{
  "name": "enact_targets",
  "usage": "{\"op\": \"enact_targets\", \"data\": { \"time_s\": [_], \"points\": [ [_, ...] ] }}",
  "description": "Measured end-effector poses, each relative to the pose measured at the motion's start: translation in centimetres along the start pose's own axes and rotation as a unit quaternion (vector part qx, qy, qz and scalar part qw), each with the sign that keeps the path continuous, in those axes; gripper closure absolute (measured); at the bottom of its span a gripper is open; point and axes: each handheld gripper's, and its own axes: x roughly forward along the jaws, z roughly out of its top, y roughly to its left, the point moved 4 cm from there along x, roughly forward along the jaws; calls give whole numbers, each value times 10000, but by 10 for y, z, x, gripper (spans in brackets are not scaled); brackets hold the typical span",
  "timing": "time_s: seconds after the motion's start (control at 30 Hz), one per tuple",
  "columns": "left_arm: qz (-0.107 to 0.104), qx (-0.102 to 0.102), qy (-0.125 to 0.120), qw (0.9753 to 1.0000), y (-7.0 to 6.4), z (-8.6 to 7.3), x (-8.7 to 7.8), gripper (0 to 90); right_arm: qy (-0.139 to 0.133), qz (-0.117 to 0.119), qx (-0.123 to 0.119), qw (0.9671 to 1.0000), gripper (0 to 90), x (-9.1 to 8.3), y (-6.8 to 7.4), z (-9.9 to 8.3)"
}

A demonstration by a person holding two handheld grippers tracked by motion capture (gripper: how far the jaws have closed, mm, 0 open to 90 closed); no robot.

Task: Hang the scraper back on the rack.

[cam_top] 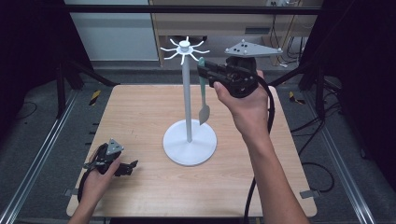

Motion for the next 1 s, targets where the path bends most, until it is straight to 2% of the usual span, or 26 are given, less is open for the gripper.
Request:
{"op": "enact_targets", "data": {
  "time_s": [1.0],
  "points": [
    [-4, 4, -8, 10000, 0, 0, 0, 41, 88, -47, -14, 9999, 745, 11, 0, -3]
  ]
}}
